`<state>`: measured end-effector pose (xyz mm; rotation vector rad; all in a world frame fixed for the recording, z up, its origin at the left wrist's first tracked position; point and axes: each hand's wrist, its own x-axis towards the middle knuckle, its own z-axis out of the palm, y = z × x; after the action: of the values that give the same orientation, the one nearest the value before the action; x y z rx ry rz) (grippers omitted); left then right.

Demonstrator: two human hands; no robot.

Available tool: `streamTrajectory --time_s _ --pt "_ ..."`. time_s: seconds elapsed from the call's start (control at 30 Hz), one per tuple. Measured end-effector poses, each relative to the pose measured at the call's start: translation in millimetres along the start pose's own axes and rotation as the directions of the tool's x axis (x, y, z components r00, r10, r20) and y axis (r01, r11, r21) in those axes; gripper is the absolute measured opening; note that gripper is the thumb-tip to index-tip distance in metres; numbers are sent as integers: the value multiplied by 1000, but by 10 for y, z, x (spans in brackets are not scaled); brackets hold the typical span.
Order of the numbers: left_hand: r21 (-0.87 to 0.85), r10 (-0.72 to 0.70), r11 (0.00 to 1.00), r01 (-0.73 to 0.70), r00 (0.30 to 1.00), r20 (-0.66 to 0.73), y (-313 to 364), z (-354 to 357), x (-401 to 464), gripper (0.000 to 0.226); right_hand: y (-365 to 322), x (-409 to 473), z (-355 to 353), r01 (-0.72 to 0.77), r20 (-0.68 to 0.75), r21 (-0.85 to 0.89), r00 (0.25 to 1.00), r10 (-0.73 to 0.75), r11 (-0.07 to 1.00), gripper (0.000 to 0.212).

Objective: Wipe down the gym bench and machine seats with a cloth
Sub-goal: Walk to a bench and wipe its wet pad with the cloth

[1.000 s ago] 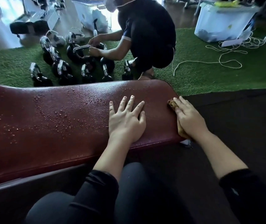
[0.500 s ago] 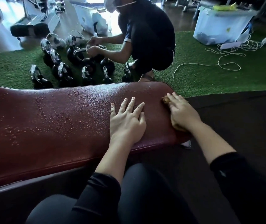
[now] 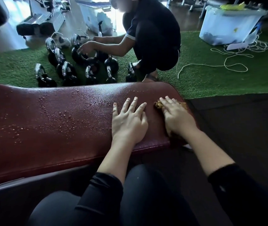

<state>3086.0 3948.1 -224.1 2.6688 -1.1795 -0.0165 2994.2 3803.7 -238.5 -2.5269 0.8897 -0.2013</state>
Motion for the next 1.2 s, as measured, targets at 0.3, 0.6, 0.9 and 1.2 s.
streamTrajectory --time_s 0.3,0.6,0.9,1.2 --pt "-10 -29 1000 29 1000 8 -1 -21 27 51 58 -492 102 51 -240 -76 968 -68 996 47" --pt "40 -149 988 146 986 69 -355 -171 261 51 -446 217 34 212 165 35 963 -215 977 48" --pt "49 -164 985 163 986 32 -348 -142 324 54 -353 389 45 351 158 -50 927 -340 935 43" --pt "28 -177 984 176 984 10 -356 -120 404 53 -143 1248 -65 283 11 -10 959 -283 959 40"
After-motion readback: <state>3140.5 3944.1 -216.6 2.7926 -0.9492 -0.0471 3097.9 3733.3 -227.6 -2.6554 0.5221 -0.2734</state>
